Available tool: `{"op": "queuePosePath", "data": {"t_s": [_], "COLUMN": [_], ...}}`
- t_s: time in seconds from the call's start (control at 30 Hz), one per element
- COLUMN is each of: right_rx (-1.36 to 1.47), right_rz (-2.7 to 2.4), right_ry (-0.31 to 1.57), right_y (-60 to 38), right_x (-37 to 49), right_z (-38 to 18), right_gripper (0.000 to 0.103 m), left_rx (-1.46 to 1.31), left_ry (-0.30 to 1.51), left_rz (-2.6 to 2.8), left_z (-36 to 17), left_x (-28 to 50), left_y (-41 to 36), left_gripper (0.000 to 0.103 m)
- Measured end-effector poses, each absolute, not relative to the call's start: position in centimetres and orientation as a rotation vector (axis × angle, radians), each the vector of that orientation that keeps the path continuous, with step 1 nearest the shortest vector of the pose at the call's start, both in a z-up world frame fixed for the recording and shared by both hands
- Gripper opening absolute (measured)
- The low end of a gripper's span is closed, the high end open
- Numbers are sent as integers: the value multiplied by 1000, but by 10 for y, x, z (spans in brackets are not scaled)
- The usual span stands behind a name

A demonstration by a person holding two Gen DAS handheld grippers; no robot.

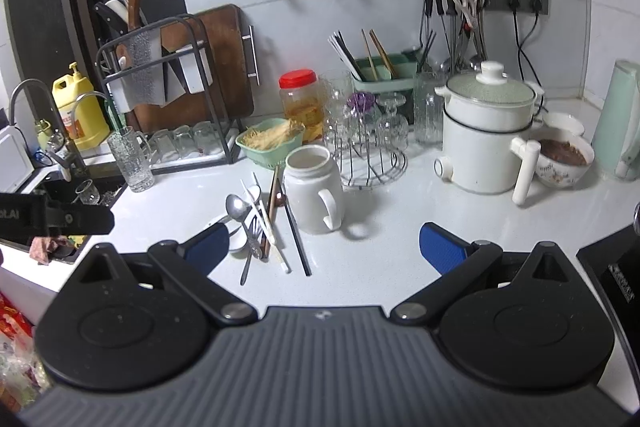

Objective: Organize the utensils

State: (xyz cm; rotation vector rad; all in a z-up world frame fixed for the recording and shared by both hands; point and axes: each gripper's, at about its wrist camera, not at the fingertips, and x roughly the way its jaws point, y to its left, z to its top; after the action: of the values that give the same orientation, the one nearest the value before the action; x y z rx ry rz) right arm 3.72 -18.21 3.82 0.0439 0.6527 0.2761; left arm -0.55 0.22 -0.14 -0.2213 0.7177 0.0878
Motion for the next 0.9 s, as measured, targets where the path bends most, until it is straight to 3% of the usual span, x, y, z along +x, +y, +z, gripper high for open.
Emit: {"op": "queuePosePath", "data": {"t_s": [0.9], "right_rx": [45], "right_rz": [290], "right_ry": [659], "right_y": [-184], "right_x": [50], "right_z": [21], "right_gripper": [103], "left_rx": [-181], "left_ry": [780], "left_rz": [55], "left_z": [-17], "left_x": [39], "left_y": [5], "left_gripper": [101]}}
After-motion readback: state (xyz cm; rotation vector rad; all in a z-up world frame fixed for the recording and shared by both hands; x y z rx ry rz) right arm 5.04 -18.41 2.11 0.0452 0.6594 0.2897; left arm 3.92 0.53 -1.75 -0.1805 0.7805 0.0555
